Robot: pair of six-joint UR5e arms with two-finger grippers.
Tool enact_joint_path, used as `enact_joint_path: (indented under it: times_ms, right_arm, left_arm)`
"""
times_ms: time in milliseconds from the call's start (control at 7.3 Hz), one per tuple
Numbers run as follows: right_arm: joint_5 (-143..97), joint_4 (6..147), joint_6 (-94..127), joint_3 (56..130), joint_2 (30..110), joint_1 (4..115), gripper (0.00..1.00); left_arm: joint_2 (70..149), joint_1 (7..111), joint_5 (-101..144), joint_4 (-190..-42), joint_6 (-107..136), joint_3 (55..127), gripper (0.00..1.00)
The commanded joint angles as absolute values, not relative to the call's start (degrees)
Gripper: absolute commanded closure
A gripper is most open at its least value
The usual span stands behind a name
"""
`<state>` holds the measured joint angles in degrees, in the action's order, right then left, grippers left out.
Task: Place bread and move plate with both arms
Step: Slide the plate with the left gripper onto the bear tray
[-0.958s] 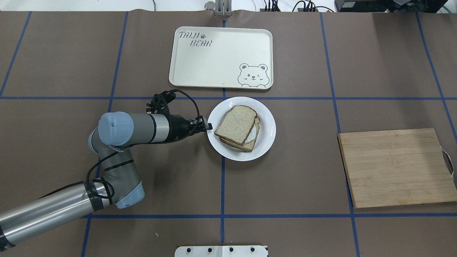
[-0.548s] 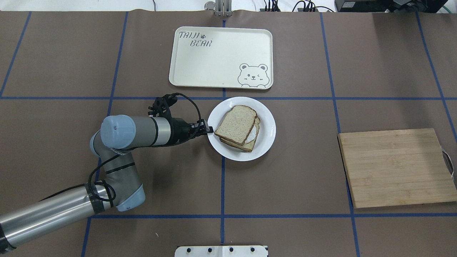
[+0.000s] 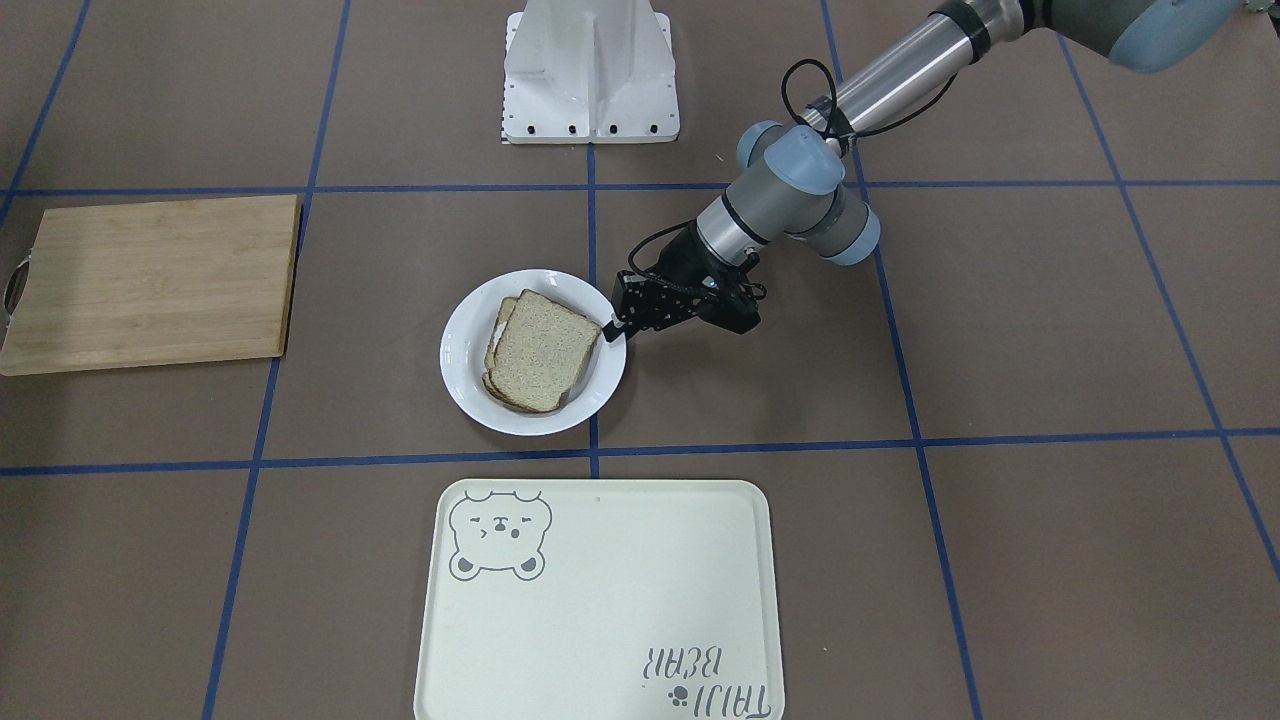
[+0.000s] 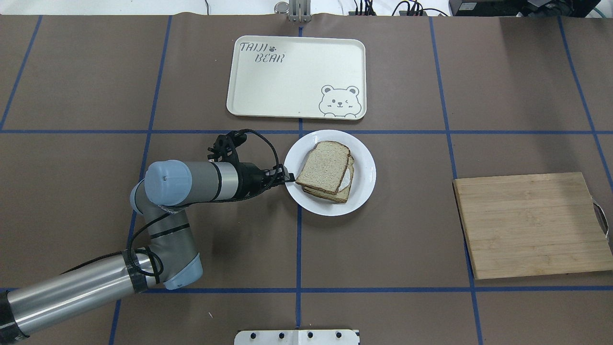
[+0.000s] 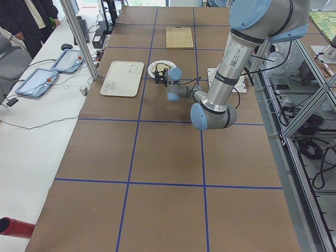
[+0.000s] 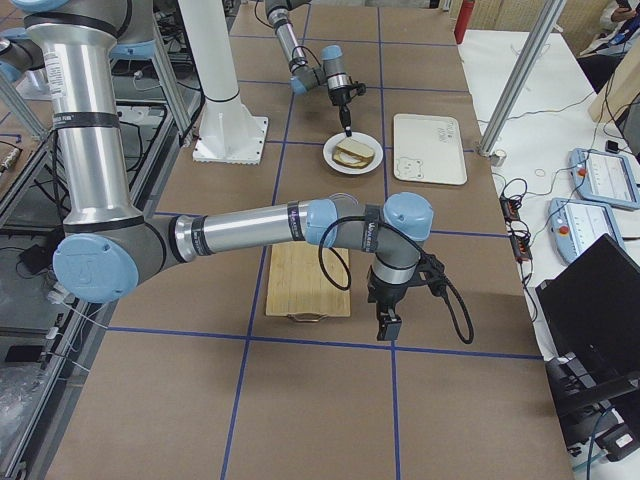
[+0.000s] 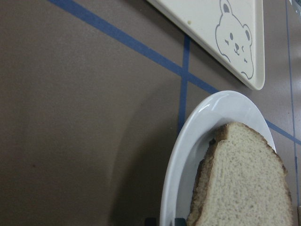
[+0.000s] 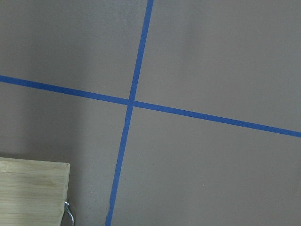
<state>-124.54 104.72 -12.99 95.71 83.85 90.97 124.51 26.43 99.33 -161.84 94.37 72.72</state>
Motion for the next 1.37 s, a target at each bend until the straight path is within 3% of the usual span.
enact_joint_path:
  times_ms: [0,274,1232]
  right_arm:
    - [-124.63,104.68,-12.92,95.71,83.85,90.97,0.0]
    - [-124.54,104.59,-12.92,95.71,83.85,90.97,0.0]
    - [-125.33,104.59,-12.92,95.54,84.55,90.97,0.0]
  left_arm:
    - [124.72,25.84,98.61,-162.16,94.31,72.16,0.89]
    - [124.8,25.66,98.61,-162.42,94.39,72.42,1.0]
    - [124.19,26.71,97.92,-171.3,101.76,73.91,1.0]
